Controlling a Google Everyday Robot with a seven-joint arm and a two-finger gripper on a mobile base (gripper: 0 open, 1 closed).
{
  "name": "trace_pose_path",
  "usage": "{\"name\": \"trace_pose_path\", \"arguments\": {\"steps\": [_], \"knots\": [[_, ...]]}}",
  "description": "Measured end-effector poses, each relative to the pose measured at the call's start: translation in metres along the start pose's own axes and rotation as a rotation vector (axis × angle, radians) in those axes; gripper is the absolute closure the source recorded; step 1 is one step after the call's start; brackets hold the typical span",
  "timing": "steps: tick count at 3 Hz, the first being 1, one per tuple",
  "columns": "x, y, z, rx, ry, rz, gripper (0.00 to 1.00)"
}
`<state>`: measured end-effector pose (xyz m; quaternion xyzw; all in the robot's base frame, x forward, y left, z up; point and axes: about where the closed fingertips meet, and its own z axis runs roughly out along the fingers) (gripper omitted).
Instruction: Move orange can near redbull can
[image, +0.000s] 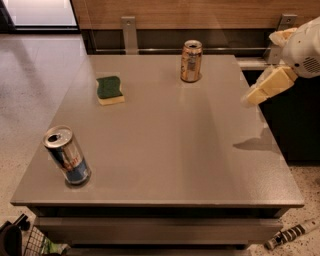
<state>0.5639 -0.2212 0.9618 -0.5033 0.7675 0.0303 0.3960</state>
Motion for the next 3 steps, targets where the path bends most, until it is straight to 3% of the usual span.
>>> {"name": "trace_pose_path", "arguments": {"steps": [1, 2, 3], "knots": [[-0.022, -0.043, 0.029, 0.075, -0.188, 0.040, 0.00], [-0.034, -0.068, 0.063, 0.090, -0.346, 0.119, 0.00], [-0.043, -0.078, 0.105, 0.049, -0.485, 0.223, 0.00]]}}
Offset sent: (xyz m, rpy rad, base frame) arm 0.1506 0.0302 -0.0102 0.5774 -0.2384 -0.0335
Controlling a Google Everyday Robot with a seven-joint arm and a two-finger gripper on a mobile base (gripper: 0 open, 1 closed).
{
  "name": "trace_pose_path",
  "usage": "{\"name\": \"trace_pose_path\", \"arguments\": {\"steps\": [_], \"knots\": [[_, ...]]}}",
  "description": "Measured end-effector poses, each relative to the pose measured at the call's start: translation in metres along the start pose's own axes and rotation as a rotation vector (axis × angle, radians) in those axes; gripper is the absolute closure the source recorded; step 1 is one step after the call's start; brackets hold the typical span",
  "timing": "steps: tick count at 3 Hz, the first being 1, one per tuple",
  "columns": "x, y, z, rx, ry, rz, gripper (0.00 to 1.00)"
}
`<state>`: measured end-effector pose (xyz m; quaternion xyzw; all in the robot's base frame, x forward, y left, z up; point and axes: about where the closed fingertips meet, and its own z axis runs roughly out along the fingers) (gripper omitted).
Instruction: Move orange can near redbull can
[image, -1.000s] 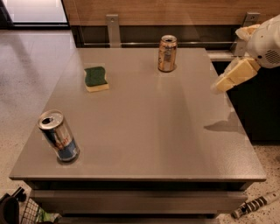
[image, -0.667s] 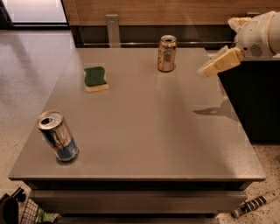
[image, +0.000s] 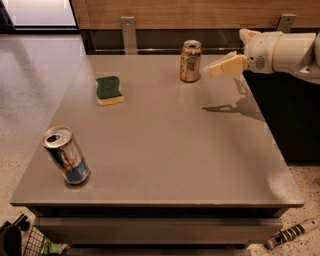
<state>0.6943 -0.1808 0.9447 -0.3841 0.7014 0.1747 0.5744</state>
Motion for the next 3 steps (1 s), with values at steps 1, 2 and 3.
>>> {"name": "trace_pose_path", "arguments": {"steps": [1, 2, 3], "knots": [[0.011, -0.009, 0.029, -0.023, -0.130, 0.099, 0.00], [0.014, -0.017, 0.049, -0.034, -0.228, 0.145, 0.00], [0.013, -0.027, 0.065, -0.034, -0.287, 0.164, 0.00]]}}
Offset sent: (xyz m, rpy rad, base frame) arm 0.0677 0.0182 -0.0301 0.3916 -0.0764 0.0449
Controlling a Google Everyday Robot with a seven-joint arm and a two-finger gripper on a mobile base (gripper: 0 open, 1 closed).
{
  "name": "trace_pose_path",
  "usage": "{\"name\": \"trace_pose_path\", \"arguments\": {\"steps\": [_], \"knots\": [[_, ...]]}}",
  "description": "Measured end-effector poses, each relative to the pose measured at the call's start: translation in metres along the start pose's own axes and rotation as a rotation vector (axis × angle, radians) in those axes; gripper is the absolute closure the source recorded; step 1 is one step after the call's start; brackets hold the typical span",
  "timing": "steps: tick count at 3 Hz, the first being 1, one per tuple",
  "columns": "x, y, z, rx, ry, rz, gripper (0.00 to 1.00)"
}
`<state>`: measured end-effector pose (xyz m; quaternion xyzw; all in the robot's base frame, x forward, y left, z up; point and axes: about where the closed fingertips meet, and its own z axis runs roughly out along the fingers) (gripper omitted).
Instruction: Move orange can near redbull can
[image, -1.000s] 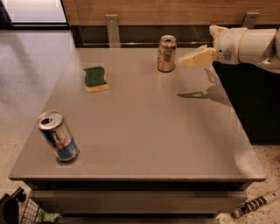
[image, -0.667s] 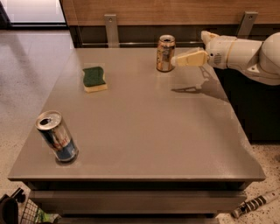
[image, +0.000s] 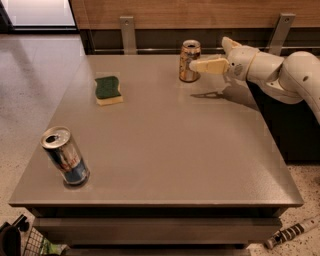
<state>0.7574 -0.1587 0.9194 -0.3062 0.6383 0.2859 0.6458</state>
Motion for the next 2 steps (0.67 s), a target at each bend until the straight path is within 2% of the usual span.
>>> {"name": "trace_pose_path", "arguments": {"steps": [1, 2], "knots": [[-0.008, -0.003, 0.018, -0.023, 0.049, -0.012, 0.00], [-0.006, -0.010, 0.037, -0.039, 0.128, -0.004, 0.00]]}}
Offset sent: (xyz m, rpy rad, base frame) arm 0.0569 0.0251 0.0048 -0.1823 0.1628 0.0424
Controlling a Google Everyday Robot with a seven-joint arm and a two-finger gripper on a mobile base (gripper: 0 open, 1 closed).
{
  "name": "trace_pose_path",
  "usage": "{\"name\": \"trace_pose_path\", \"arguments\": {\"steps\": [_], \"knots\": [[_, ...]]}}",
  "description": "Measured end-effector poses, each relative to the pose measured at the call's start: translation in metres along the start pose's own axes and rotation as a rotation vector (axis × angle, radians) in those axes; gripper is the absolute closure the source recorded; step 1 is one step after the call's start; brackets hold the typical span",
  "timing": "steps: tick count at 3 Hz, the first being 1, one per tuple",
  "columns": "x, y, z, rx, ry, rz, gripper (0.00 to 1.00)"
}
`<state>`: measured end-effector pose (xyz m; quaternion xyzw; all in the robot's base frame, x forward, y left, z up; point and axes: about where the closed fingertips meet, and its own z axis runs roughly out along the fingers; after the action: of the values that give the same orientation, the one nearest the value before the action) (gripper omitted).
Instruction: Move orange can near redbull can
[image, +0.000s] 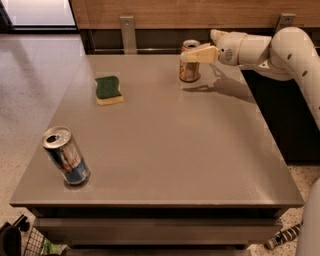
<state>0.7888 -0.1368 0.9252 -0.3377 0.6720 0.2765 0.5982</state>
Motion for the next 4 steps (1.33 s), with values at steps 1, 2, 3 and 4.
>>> {"name": "trace_pose_path", "arguments": {"steps": [1, 2, 3, 4], "knots": [[0.006, -0.005, 0.016, -0.017, 0.053, 0.027, 0.00], [0.014, -0.006, 0.025, -0.023, 0.073, 0.063, 0.00], [0.016, -0.002, 0.027, -0.019, 0.079, 0.088, 0.00], [0.020, 0.006, 0.029, -0.018, 0.079, 0.106, 0.07]]}}
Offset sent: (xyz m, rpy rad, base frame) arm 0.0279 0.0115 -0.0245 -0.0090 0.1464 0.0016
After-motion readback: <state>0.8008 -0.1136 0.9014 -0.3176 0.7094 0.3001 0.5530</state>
